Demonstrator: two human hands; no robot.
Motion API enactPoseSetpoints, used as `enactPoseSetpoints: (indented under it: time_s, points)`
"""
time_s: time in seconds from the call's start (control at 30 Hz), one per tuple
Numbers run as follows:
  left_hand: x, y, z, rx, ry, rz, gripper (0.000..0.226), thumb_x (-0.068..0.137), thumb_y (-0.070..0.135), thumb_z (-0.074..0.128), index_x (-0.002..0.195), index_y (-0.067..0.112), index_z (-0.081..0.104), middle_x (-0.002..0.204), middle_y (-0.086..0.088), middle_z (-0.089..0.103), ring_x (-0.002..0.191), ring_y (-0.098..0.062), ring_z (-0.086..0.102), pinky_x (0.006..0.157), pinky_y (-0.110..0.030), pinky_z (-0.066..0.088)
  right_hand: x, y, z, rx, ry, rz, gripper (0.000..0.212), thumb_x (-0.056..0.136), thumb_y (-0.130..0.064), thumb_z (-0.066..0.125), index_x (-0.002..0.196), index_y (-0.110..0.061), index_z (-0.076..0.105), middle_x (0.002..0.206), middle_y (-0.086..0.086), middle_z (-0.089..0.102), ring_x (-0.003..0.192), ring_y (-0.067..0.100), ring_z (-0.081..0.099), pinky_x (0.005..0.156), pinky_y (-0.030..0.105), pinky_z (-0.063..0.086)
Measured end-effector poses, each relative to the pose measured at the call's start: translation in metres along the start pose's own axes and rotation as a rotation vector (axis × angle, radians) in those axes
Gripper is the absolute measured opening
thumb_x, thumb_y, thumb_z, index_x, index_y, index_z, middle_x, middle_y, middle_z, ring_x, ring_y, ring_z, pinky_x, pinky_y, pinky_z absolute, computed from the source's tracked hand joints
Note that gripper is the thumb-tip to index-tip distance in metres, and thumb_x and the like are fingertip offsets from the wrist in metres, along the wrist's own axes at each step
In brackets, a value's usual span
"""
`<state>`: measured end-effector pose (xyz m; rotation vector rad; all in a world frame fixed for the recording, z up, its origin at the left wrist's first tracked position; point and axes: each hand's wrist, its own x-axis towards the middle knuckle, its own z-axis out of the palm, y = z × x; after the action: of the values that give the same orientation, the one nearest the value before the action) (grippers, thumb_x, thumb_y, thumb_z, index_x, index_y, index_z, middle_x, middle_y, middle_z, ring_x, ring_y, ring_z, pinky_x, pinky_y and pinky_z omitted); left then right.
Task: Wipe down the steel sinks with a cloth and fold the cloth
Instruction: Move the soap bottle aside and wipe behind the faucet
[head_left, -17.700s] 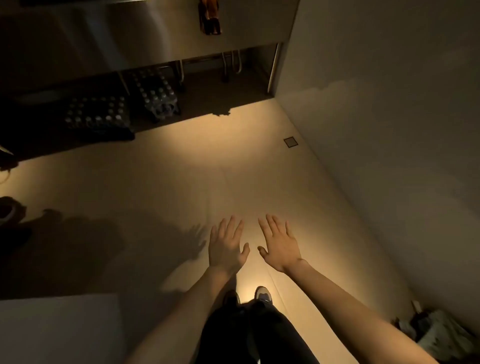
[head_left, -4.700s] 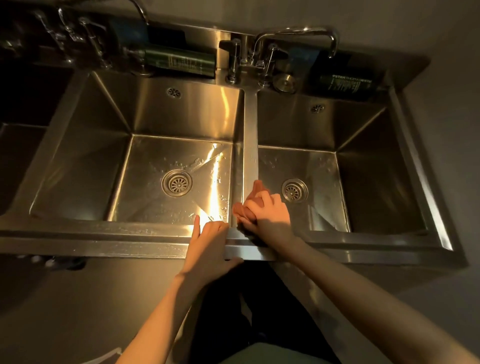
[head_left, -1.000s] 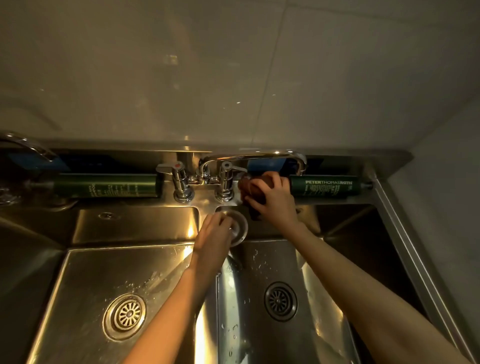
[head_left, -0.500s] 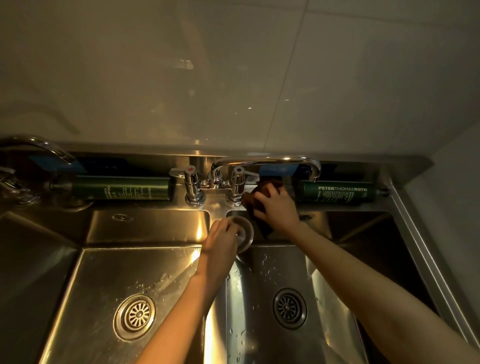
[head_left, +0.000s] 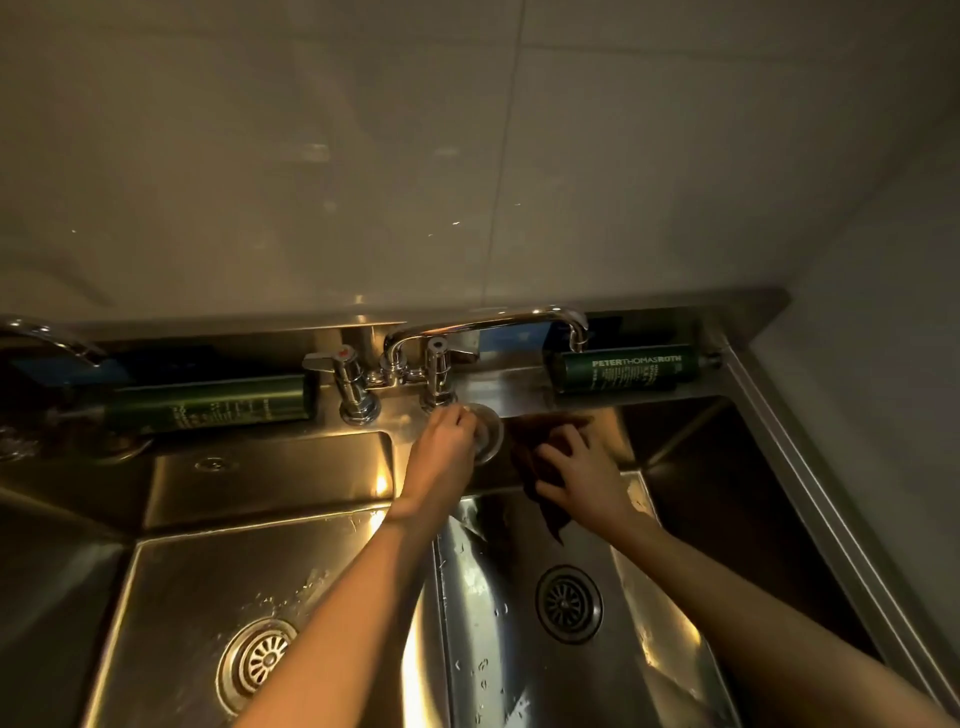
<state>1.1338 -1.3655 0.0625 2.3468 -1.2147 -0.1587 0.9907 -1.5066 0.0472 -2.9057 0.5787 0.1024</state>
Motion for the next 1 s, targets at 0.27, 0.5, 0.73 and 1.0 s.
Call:
enactPoseSetpoints:
  time_s: [0.27,0.5,0.73,1.0]
  points:
    - [0.055,0.017,0.018,0.16,-0.118,0.038,0.041,0.091,0.005,0.053,0.131,0.005,0.047,0.134,-0.012,0.045,0.126,-0.026,0.037,0.103,-0.036,0.037,-0.024,0.022,-0.039,-0.05,0.201,-0.011,0.045,0.068,-0.036,0.078,0.106,-0.022,0.06,0.113,0.012,0.058,0.092,0.037,0.055,0.069,0.044,0.053]
    - [0.068,0.013,0.027,0.264,-0.186,0.053,0.046,0.088,0.003,0.056,0.133,0.005,0.044,0.134,-0.012,0.044,0.126,-0.028,0.036,0.104,-0.037,0.036,-0.032,0.029,-0.052,-0.081,0.208,0.082,0.041,0.075,-0.04,0.072,0.11,-0.025,0.059,0.117,0.009,0.054,0.098,0.035,0.052,0.072,0.042,0.052]
    - [0.075,0.004,0.03,0.287,-0.181,0.028,0.042,0.089,0.0,0.053,0.13,0.005,0.049,0.129,-0.012,0.047,0.124,-0.028,0.039,0.099,-0.037,0.042,-0.036,0.032,-0.06,-0.091,0.17,0.116,0.041,0.083,-0.043,0.063,0.119,-0.025,0.057,0.128,0.009,0.046,0.109,0.034,0.044,0.084,0.041,0.046]
    - [0.075,0.005,0.026,0.279,-0.125,0.051,0.039,0.089,0.003,0.053,0.128,0.005,0.051,0.128,-0.013,0.05,0.119,-0.029,0.047,0.088,-0.039,0.047,-0.038,0.046,-0.063,-0.099,0.142,0.125,0.043,0.087,-0.046,0.057,0.126,-0.028,0.052,0.133,0.006,0.041,0.112,0.029,0.04,0.089,0.036,0.041]
